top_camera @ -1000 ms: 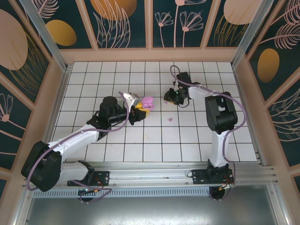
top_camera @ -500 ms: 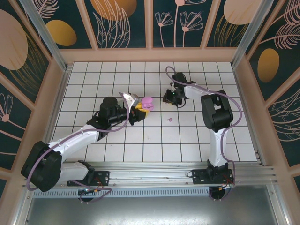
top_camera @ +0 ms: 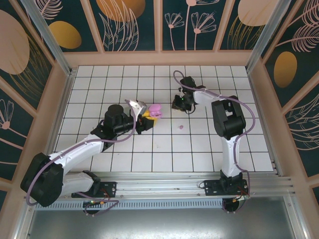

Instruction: Insert wireless bluetooth earbuds into charging case

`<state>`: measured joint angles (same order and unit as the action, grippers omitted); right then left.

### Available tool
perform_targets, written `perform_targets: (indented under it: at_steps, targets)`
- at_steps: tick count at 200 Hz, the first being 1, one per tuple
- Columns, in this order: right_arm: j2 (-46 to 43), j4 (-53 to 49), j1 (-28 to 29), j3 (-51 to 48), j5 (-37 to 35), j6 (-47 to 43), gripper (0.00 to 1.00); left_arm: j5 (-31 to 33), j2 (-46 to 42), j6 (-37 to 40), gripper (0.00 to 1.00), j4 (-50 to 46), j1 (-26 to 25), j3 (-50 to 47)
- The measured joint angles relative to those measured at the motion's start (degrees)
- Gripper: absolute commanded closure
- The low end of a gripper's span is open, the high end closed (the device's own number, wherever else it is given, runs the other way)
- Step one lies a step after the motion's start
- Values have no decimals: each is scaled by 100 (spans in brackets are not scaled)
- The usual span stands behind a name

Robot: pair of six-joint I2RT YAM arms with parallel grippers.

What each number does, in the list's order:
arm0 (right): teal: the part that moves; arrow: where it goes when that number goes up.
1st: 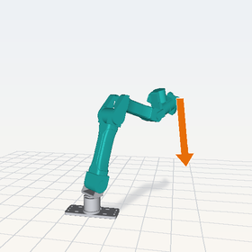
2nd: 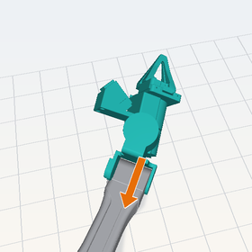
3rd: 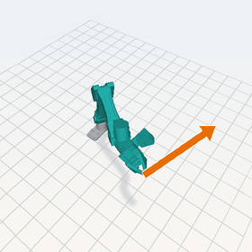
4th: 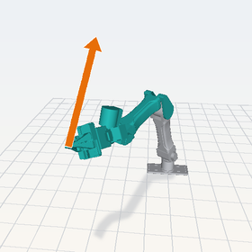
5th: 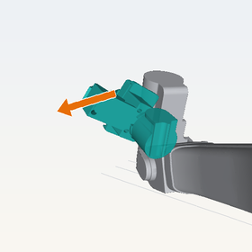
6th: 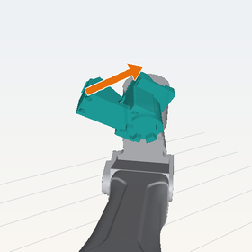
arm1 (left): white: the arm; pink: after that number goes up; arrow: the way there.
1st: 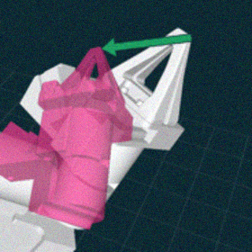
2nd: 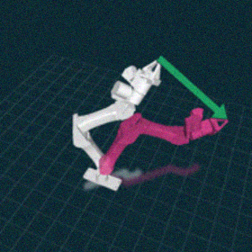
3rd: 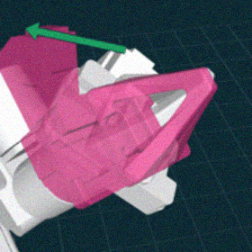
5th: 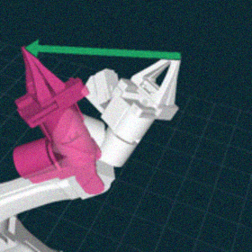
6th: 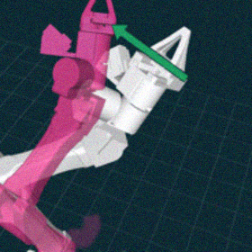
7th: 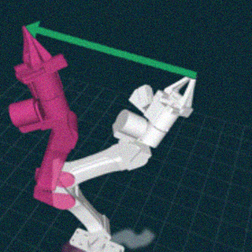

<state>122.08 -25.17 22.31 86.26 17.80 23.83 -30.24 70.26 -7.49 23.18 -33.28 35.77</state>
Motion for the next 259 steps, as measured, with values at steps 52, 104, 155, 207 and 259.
perform_targets:
  at_steps: [52, 104, 155, 207, 259]
  targets:
    - [-105, -190, 11, 37, -42, -2, 84, 59, -4, 24, 66, -7, 0, 0]
    - [-1215, -282, 57, -131, -238, -109, 86, 52, -4, 46, 66, -2, 0, 0]
    - [-2785, -299, 304, -833, -439, -361, 88, -66, -2, 155, 66, -4, 0, 2]
    - [-4168, -428, 603, -1283, -533, -772, 91, -282, 79, 243, 66, 22, 0, 66]
    - [-5259, -422, 1154, -1392, -457, -1204, 91, -584, 343, 363, 66, 138, 0, 79]
